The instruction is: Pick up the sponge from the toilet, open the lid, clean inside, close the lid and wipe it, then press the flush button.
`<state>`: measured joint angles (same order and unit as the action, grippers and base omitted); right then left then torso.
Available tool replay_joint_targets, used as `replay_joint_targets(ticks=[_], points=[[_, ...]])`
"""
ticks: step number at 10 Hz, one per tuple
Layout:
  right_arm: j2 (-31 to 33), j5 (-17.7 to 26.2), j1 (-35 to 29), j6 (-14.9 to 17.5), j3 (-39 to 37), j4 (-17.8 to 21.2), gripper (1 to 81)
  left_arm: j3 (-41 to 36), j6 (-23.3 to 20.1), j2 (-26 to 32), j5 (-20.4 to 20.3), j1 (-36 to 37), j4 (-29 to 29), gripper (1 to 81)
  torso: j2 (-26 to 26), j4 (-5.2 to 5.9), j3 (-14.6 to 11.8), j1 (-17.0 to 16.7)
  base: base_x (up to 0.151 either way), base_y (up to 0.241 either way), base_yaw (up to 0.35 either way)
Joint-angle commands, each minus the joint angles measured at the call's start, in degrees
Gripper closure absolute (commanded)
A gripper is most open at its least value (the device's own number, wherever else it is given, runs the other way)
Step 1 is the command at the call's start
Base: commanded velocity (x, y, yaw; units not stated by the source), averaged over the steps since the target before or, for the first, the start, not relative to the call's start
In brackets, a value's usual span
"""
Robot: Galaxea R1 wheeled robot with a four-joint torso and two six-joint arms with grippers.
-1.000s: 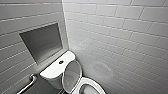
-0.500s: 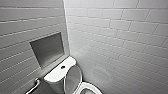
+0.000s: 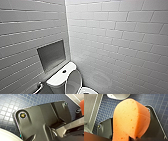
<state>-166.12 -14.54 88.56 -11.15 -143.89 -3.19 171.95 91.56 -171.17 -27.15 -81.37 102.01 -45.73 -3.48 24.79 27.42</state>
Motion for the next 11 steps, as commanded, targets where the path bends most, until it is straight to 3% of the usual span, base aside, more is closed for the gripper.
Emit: replay_joint_targets(ticks=[1,4,6,8,9,11], points=[[0.3,2.8,-1.4,0.3,0.2,-0.8,81.1,0.7,-0.2,-1.5,6.8,1.3,0.4,1.0,5.7,0.0,0.0,-3.6,0.0,0.0,0.0],[0.1,2.8,-1.3,0.3,0.0,-0.8,81.1,0.7,-0.4,-2.2,7.1,1.2,0.4,1.0,11.5,0.0,-0.8,-7.4,0.0,0.0,0.0],[-0.6,2.8,-1.2,0.3,-0.5,-0.8,81.1,0.7,-0.4,-2.6,7.5,0.7,0.4,1.0,15.9,0.0,-3.3,-10.2,0.0,0.0,0.0],[-1.3,2.8,-1.2,0.3,-1.6,-0.8,81.1,0.6,-0.2,-3.5,11.8,0.3,0.3,1.0,20.3,0.0,-4.4,-13.0,0.0,0.0,0.0],[-1.4,2.8,-1.2,0.3,-1.8,-0.8,81.1,0.6,-0.2,-3.7,12.5,0.1,0.3,1.0,22.5,0.0,-2.8,-14.5,0.0,0.0,0.0],[-1.7,2.8,-1.2,0.3,-2.0,-0.8,81.1,0.6,-0.2,-3.9,12.5,0.1,0.3,1.0,26.7,0.0,-3.1,-17.2,0.0,0.0,0.0]])
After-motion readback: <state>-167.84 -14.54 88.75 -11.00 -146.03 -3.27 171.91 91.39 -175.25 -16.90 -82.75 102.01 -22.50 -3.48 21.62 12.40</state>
